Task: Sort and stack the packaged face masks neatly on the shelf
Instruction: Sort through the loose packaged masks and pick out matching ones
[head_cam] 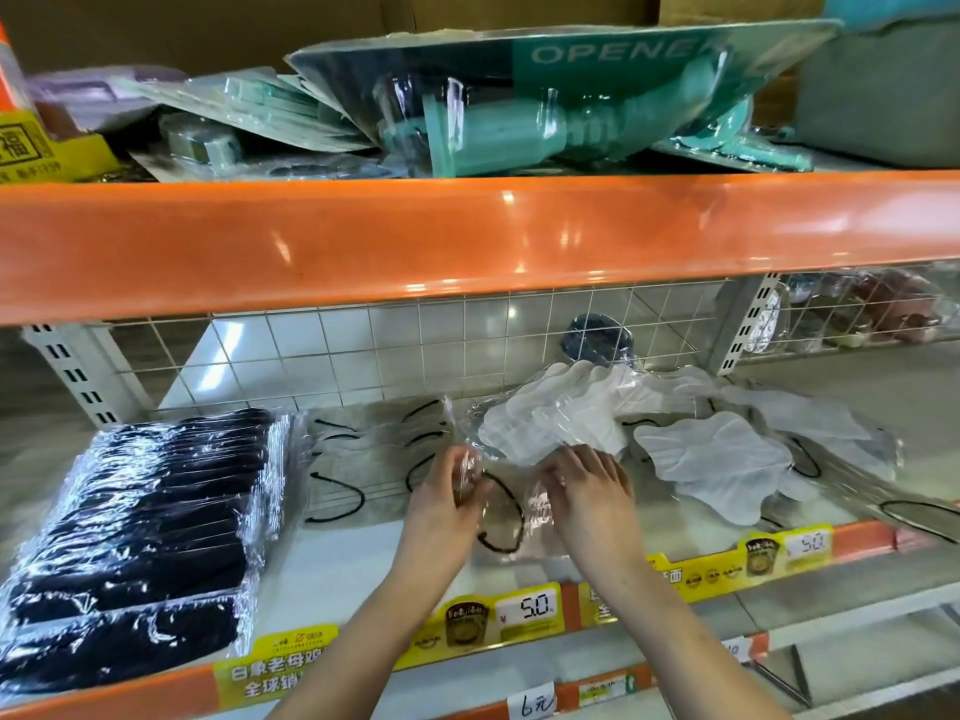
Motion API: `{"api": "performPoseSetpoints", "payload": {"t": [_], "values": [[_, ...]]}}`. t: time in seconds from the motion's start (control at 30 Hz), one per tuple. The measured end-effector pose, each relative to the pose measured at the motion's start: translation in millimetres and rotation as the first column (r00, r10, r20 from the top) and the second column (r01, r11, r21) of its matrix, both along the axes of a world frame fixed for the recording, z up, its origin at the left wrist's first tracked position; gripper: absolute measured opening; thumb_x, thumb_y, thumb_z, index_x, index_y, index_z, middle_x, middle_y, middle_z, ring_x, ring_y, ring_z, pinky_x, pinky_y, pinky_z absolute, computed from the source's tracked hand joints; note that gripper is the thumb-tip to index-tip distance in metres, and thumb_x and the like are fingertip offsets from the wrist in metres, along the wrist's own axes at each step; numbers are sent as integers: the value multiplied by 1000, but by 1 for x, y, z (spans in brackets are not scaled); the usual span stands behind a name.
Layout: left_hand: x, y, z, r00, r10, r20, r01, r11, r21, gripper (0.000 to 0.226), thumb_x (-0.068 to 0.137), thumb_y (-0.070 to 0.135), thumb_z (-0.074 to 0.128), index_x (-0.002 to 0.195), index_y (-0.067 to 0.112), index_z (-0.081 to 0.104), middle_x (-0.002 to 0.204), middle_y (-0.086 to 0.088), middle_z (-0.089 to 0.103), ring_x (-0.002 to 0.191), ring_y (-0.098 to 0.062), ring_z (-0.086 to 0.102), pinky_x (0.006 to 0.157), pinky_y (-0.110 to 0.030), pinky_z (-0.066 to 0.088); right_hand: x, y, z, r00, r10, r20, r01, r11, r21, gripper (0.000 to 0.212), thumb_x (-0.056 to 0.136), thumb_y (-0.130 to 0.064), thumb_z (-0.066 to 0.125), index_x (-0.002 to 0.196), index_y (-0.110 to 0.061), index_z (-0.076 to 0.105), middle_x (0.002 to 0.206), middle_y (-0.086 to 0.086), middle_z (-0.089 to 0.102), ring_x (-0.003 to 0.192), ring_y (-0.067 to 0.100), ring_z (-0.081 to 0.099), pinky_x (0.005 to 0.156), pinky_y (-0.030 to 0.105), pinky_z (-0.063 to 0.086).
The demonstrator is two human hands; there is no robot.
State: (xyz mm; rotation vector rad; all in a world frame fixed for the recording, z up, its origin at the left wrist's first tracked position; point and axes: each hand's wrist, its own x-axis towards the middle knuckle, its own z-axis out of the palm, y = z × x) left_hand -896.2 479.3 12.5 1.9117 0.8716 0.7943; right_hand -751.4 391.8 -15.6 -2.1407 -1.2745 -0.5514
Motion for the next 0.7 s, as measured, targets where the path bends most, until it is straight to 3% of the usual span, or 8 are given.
{"api": "performPoseSetpoints", "payload": {"t": [0.13,0.23,0.33,0.4,0.5,0.57,0.6,0.7], "values": [[-12,2,8,997,36,73,-9,939,-345,9,94,8,56,101,13,58,83,-6,61,46,-2,56,48,-19,50,-1,10,18,976,117,-183,-103,991,88,29,86,-36,41,85,-18,63,83,-2,65,77,27,62,75,34,44],[-30,11,2,984,147,101,-94,909,-405,8,94,7,55,88,6,58,74,-10,59,48,-8,54,44,-18,45,-11,17,25,976,178,-124,-160,977,145,29,85,-33,45,101,-16,63,101,3,61,87,29,63,76,37,48],[-51,24,-4,950,271,155,-163,853,-496,7,96,6,51,94,3,57,69,-8,59,47,-12,59,40,-17,40,-20,23,21,979,172,-105,-153,973,173,30,85,-27,59,111,-12,59,116,7,56,102,29,58,82,39,49],[-65,32,-6,924,346,164,-212,819,-533,7,97,6,50,92,4,55,64,-7,57,42,-11,58,39,-16,35,-25,30,17,963,110,-245,-71,984,163,42,83,-17,70,121,-9,55,126,12,49,115,33,49,93,46,45],[-81,42,-10,904,403,145,-277,808,-521,10,97,9,51,97,1,56,64,-7,57,42,-10,57,41,-19,38,-25,45,11,740,33,-672,-7,999,41,52,87,-19,68,132,-5,45,128,15,48,118,30,45,95,33,36],[-90,47,-13,902,414,122,-307,814,-493,8,97,11,52,97,5,57,70,-8,60,48,-12,60,44,-22,43,-25,53,6,507,49,-861,-81,997,8,42,89,-12,61,128,-3,48,107,15,61,91,23,58,72,25,43],[-93,49,-14,903,417,106,-325,823,-467,4,96,11,53,96,12,56,76,-9,62,56,-14,62,47,-24,45,-26,56,2,439,47,-897,-110,994,-2,36,89,-7,57,124,-3,52,97,13,62,77,19,58,62,23,43],[-98,50,-21,917,398,38,-383,902,-200,29,95,8,53,112,31,49,105,-9,61,86,-22,62,65,-34,47,-31,62,-7,472,5,-882,-95,994,-45,29,86,0,50,113,-8,58,100,8,59,80,17,55,55,18,38]]}}
